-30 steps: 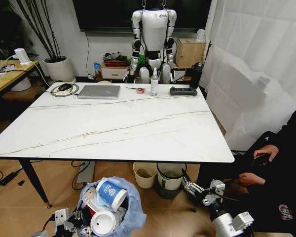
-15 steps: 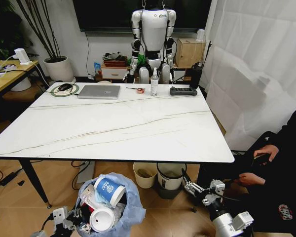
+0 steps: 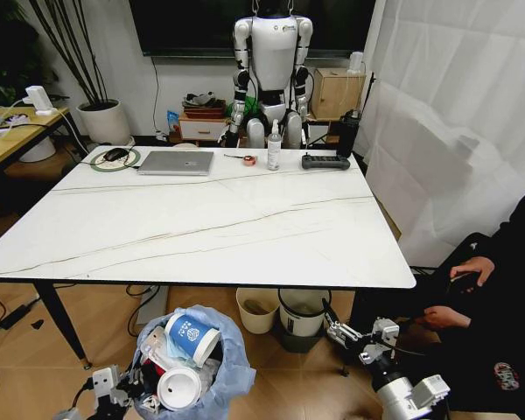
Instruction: Pick up the trash bin and place the trash from the table into it.
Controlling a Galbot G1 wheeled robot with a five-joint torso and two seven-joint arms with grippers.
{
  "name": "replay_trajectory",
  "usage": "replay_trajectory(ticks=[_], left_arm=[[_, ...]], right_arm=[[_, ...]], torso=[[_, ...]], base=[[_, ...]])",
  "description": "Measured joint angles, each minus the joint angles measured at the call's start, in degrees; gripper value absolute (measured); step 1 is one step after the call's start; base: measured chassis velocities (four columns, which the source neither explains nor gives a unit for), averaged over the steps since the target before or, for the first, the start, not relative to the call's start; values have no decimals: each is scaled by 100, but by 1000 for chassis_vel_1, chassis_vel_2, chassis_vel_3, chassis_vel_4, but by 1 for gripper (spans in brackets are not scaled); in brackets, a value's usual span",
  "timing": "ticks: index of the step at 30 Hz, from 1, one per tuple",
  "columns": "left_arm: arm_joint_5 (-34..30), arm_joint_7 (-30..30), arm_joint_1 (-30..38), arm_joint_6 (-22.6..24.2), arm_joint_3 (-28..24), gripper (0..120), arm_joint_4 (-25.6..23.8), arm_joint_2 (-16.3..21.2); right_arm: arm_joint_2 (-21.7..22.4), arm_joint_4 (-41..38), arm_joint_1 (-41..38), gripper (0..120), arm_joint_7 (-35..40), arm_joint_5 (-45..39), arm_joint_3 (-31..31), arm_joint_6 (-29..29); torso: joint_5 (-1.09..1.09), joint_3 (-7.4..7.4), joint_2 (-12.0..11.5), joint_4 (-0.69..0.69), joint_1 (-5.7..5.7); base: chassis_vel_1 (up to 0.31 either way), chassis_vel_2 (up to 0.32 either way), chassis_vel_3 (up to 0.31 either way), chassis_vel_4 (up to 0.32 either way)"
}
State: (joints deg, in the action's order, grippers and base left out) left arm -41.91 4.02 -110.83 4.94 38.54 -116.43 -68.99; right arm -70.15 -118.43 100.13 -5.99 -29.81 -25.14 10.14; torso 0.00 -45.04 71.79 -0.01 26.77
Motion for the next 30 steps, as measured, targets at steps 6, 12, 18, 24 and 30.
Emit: replay_trajectory(ticks=[6, 12, 18, 24, 30], left_arm=[[-21, 0, 69, 39, -29, 0, 85, -23], [-33, -1, 153, 84, -42, 0, 166, -37], [-45, -9, 249, 108, -64, 0, 281, -49], [-92, 4, 309, 123, -56, 0, 345, -44], [-45, 4, 282, 88, 0, 0, 378, -77]], right_arm=[[0, 0, 0, 100, 0, 0, 0, 0], [0, 0, -1, 100, 0, -1, 0, 0], [0, 0, 0, 100, 1, -1, 0, 0], [0, 0, 0, 100, 1, -1, 0, -1], [0, 0, 0, 100, 1, -1, 0, 0]], torso=[[0, 97, -175, -1, -78], [0, 216, -390, -1, -175], [0, 352, -636, -1, -284], [0, 450, -812, -2, -363], [0, 523, -948, -1, -425]], base=[[0, 0, 0, 0], [0, 0, 0, 0], [0, 0, 0, 0], [0, 0, 0, 0], [0, 0, 0, 0]])
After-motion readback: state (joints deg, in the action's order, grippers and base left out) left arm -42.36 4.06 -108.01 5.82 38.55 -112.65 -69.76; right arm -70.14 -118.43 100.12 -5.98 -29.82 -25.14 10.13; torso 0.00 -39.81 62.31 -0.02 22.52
